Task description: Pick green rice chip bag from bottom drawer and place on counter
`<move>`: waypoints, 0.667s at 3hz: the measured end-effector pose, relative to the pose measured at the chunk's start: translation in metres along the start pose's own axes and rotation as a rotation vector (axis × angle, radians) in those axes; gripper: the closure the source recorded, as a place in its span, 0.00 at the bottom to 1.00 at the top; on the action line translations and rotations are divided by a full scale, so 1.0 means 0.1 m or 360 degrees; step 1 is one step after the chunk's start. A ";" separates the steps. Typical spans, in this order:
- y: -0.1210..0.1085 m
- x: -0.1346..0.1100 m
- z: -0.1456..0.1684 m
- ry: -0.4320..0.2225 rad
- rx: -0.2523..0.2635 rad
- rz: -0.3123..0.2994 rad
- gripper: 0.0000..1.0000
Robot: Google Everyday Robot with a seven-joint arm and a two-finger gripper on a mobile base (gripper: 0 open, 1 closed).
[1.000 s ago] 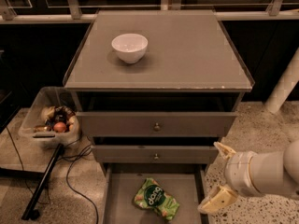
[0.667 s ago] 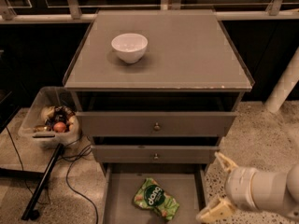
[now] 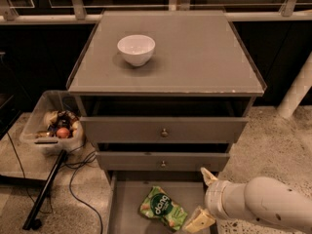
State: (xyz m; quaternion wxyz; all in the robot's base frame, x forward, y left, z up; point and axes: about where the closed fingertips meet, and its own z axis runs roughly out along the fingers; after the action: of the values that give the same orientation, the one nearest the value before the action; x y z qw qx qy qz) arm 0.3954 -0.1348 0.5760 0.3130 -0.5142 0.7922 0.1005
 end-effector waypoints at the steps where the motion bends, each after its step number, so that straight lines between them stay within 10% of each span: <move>1: 0.02 -0.02 0.04 0.0018 -0.0006 0.0000 0.00; 2: 0.03 -0.08 0.25 -0.0022 -0.0026 -0.0005 0.00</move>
Offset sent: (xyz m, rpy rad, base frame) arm 0.0204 0.0378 -0.0417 0.0600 0.0155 0.0292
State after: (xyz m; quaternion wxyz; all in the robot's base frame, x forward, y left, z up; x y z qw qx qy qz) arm 0.4051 -0.1156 0.5602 0.3146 -0.5171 0.7884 0.1100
